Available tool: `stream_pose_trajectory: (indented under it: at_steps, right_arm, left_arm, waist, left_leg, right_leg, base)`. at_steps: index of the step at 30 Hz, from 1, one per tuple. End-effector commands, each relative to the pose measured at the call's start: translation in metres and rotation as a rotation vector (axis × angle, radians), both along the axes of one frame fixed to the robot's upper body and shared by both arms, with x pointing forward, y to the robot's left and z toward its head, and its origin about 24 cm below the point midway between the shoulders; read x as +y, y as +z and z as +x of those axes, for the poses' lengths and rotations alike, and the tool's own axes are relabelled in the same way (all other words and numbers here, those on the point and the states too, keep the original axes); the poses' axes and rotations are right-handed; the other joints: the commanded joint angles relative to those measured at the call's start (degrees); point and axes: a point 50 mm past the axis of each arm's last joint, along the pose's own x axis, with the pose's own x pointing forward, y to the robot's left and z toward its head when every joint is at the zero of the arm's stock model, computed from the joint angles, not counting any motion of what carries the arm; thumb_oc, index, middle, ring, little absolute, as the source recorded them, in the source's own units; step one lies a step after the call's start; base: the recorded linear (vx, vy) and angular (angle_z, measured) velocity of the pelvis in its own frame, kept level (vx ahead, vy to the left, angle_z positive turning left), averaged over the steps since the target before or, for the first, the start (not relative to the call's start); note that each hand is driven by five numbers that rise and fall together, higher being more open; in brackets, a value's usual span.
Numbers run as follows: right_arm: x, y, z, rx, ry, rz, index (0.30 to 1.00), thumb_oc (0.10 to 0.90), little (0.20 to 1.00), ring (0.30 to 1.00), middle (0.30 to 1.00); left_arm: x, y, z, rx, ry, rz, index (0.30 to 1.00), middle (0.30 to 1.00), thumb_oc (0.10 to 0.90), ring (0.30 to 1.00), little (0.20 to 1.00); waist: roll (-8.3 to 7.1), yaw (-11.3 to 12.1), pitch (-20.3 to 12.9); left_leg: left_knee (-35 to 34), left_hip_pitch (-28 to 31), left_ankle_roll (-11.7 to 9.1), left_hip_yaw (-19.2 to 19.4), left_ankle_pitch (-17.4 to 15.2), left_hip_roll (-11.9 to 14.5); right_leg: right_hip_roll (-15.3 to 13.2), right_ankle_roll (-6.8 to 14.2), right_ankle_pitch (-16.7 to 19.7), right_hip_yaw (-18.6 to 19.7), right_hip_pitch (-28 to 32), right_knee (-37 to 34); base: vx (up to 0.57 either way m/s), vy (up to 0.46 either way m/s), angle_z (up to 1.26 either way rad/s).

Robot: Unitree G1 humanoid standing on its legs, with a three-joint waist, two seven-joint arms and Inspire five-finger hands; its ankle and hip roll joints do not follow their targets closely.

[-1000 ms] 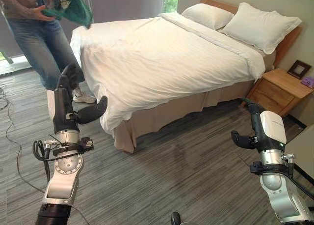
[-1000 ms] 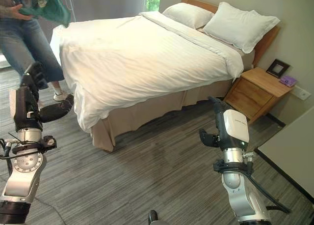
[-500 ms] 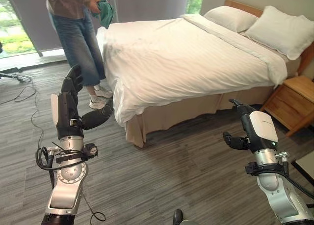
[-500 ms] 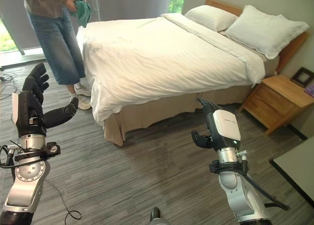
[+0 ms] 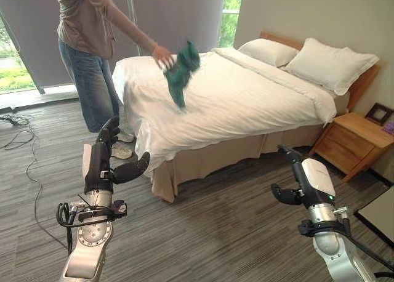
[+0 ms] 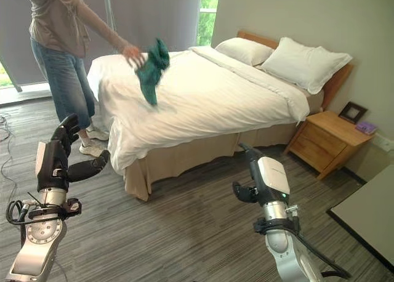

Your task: Pick up bed clothes into laundry basket.

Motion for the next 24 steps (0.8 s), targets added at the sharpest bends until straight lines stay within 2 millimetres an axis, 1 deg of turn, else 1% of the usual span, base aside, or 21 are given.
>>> stream_pose_trajectory:
  at_steps: [1,4,5,6,7,8,9,10,11,12,13,14,15,17,18,19,20,21,22,23,24]
  right_arm:
    - [0.003,0.062,0.029,-0.299,0.020,0.020,0.900,0.800,0.900,0.900,0.900]
    - [0.000,0.062,0.028,-0.299,-0.008,-0.015,0.900,0.800,0.900,0.900,0.900]
    - [-0.004,0.061,0.025,-0.297,-0.029,-0.021,0.900,0.800,0.900,0.900,0.900]
    - [-0.004,0.062,0.025,-0.296,-0.029,-0.021,0.900,0.800,0.900,0.900,0.900]
    - [-0.005,0.061,0.023,-0.298,-0.037,-0.024,0.900,0.800,0.900,0.900,0.900]
    - [-0.007,0.060,0.019,-0.303,-0.057,-0.016,0.900,0.800,0.900,0.900,0.900]
    - [-0.007,0.060,0.019,-0.304,-0.057,-0.015,0.900,0.800,0.900,0.900,0.900]
    - [-0.007,0.059,0.016,-0.312,-0.073,-0.009,0.900,0.800,0.900,0.900,0.900]
    - [-0.008,0.058,0.014,-0.313,-0.082,-0.008,0.900,0.800,0.900,0.900,0.900]
    - [-0.009,0.061,0.010,-0.328,-0.089,-0.013,0.900,0.800,0.900,0.900,0.900]
    - [-0.009,0.061,0.009,-0.328,-0.089,-0.014,0.900,0.800,0.900,0.900,0.900]
    - [-0.010,0.067,0.005,-0.368,-0.083,0.047,0.900,0.800,0.900,0.900,0.900]
    - [-0.011,0.067,0.005,-0.367,-0.082,0.048,0.900,0.800,0.900,0.900,0.900]
    - [-0.017,0.076,0.001,-0.414,-0.087,0.081,0.900,0.800,0.900,0.900,0.900]
    - [-0.020,0.080,0.000,-0.431,-0.092,0.089,0.900,0.800,0.900,0.900,0.900]
    - [-0.021,0.085,0.002,-0.443,-0.080,0.080,0.900,0.800,0.900,0.900,0.900]
    - [-0.022,0.085,0.003,-0.445,-0.080,0.079,0.900,0.800,0.900,0.900,0.900]
    - [-0.022,0.095,0.006,-0.463,-0.054,0.052,0.900,0.800,0.900,0.900,0.900]
    - [-0.022,0.099,0.008,-0.471,-0.038,0.042,0.900,0.800,0.900,0.900,0.900]
    - [-0.022,0.099,0.008,-0.472,-0.038,0.043,0.900,0.800,0.900,0.900,0.900]
    - [-0.021,0.102,0.012,-0.457,-0.015,0.013,0.900,0.800,0.900,0.900,0.900]
  left_arm:
    - [0.001,0.054,0.010,-0.235,-0.031,0.140,0.900,0.900,0.800,0.900,0.900]
    - [0.002,0.055,0.012,-0.232,-0.034,0.156,0.900,0.900,0.800,0.900,0.900]
    - [0.001,0.055,0.012,-0.231,-0.045,0.140,0.900,0.900,0.800,0.900,0.900]
    - [0.001,0.055,0.012,-0.230,-0.045,0.140,0.900,0.900,0.800,0.900,0.900]
    - [0.002,0.055,0.011,-0.230,-0.042,0.144,0.900,0.900,0.800,0.900,0.900]
    - [0.003,0.056,0.012,-0.235,-0.038,0.146,0.900,0.900,0.800,0.900,0.900]
    - [0.003,0.057,0.013,-0.236,-0.038,0.147,0.900,0.900,0.800,0.900,0.900]
    - [0.006,0.058,0.016,-0.246,-0.004,0.152,0.900,0.900,0.800,0.900,0.900]
    - [0.007,0.060,0.018,-0.253,0.005,0.159,0.900,0.900,0.800,0.900,0.900]
    - [0.006,0.061,0.020,-0.260,0.007,0.173,0.900,0.900,0.800,0.900,0.900]
    - [0.006,0.061,0.020,-0.260,0.007,0.173,0.900,0.900,0.800,0.900,0.900]
    - [0.006,0.060,0.019,-0.254,0.015,0.186,0.900,0.900,0.800,0.900,0.900]
    - [0.006,0.059,0.019,-0.252,0.015,0.186,0.900,0.900,0.800,0.900,0.900]
    - [0.006,0.057,0.018,-0.250,0.021,0.175,0.900,0.900,0.800,0.900,0.900]
    - [0.006,0.056,0.019,-0.250,0.025,0.159,0.900,0.900,0.800,0.900,0.900]
    - [0.007,0.058,0.021,-0.261,0.032,0.121,0.900,0.900,0.800,0.900,0.900]
    - [0.006,0.058,0.021,-0.263,0.031,0.117,0.900,0.900,0.800,0.900,0.900]
    - [0.005,0.064,0.026,-0.288,0.020,0.091,0.900,0.900,0.800,0.900,0.900]
    - [0.005,0.065,0.026,-0.299,0.020,0.080,0.900,0.900,0.800,0.900,0.900]
    - [0.005,0.065,0.026,-0.300,0.020,0.079,0.900,0.900,0.800,0.900,0.900]
    - [0.004,0.062,0.025,-0.288,0.008,0.045,0.900,0.900,0.800,0.900,0.900]
  waist:
    - [0.81,0.0,4.6]
    - [0.81,-0.8,5.0]
    - [0.97,-1.9,5.3]
    - [1.03,-1.9,5.3]
    - [1.00,-2.5,5.7]
    - [0.47,-3.7,6.4]
    - [0.65,-3.6,6.4]
    - [0.63,-4.4,7.4]
    - [0.37,-4.9,7.7]
    - [0.46,-6.0,7.8]
    - [0.47,-6.0,7.8]
    - [0.78,-7.4,7.0]
    - [0.84,-7.5,6.9]
    - [2.21,-8.4,6.9]
    - [2.94,-8.3,7.0]
    - [3.34,-7.5,7.2]
    - [3.78,-7.7,7.4]
    - [3.64,-5.9,8.0]
    - [3.00,-5.1,8.0]
    - [3.30,-5.3,8.2]
    - [2.15,-3.7,8.3]
  left_leg:
    - [0.5,1.1,6.9,-0.8,-14.9,-3.0]
    - [0.5,1.5,6.5,-0.9,-16.1,-3.0]
    - [0.5,1.9,5.8,-1.8,-17.0,-3.1]
    - [0.5,1.8,5.8,-1.9,-17.0,-3.1]
    - [0.5,2.4,5.6,-2.0,-17.3,-3.1]
    - [0.5,3.8,4.7,-2.2,-17.9,-3.0]
    - [0.5,3.9,4.7,-2.3,-18.3,-2.9]
    - [0.5,5.8,3.8,-1.9,-19.3,-2.4]
    - [0.5,6.8,3.3,-1.5,-19.7,-2.4]
    - [0.5,8.6,2.9,-2.0,-21.9,-2.6]
    - [0.5,8.7,3.0,-2.1,-21.9,-2.6]
    - [0.5,10.8,2.5,-2.9,-23.8,-3.4]
    - [0.5,10.9,2.5,-3.0,-23.8,-3.4]
    - [1.3,12.8,1.8,-3.6,-23.1,-2.9]
    - [6.1,12.1,0.8,-3.6,-21.6,-1.7]
    - [13.3,9.8,-0.5,-3.4,-18.3,0.5]
    - [14.9,9.1,-1.1,-3.7,-18.8,1.6]
    - [30.9,3.0,-3.2,-5.2,-10.9,6.6]
    - [36.4,0.9,-4.1,-4.0,-7.5,8.8]
    - [37.5,0.3,-4.5,-4.5,-7.7,9.6]
    - [41.4,-4.2,-3.5,-3.1,-9.3,10.1]
  right_leg:
    - [-3.1,3.7,-11.4,-3.7,-3.4,14.2]
    - [-4.2,3.7,-11.8,-5.0,-5.8,14.1]
    - [-3.2,3.4,-11.4,-5.3,-7.6,9.2]
    - [-3.1,3.4,-11.2,-5.4,-7.4,8.8]
    - [-2.5,3.6,-10.3,-5.1,-8.7,6.4]
    - [-2.3,4.5,-8.1,-4.6,-11.9,0.1]
    - [-2.0,4.7,-7.9,-4.6,-11.5,-0.6]
    - [-3.0,5.8,-7.5,-5.9,-15.8,-2.1]
    - [-3.7,5.8,-7.1,-6.3,-17.4,-2.2]
    - [-3.8,6.0,-7.1,-6.0,-17.2,-2.1]
    - [-3.8,6.0,-7.1,-6.1,-17.0,-2.1]
    - [-3.5,5.4,-5.6,-5.4,-15.9,-1.9]
    - [-3.5,5.5,-5.6,-5.5,-15.8,-2.0]
    - [-3.2,4.7,-4.5,-5.6,-14.6,-1.5]
    - [-2.6,3.8,-5.0,-6.0,-13.5,-1.1]
    - [-1.8,2.5,-6.0,-6.7,-11.2,-1.4]
    - [-1.2,2.1,-6.2,-7.1,-11.0,-1.6]
    - [1.0,-1.1,-9.3,-7.8,-6.4,-2.2]
    - [1.2,-2.1,-11.1,-8.1,-4.1,-2.3]
    - [1.8,-2.5,-11.3,-8.3,-4.1,-2.3]
    - [1.4,-3.3,-13.9,-7.3,-1.2,-2.3]
  base:
    - [0.05,0.040,-0.02]
    - [0.14,-0.008,0.01]
    - [0.23,-0.020,0.03]
    - [0.26,-0.041,0.05]
    - [0.28,-0.104,0.26]
    - [0.30,-0.093,0.34]
    - [0.43,-0.167,0.34]
    - [0.38,-0.163,0.07]
    - [0.65,-0.259,-0.27]
    - [0.43,-0.163,-0.41]
    - [0.65,-0.216,-0.25]
    - [0.36,-0.128,0.02]
    - [0.51,-0.164,0.35]
    - [0.41,-0.141,0.63]
    - [0.50,-0.267,0.28]
    - [0.32,-0.229,-0.07]
    - [0.44,-0.438,-0.09]
    - [0.45,-0.446,0.06]
    - [0.44,-0.436,0.13]
    - [0.42,-0.265,0.25]
    - [0.25,-0.138,0.23]
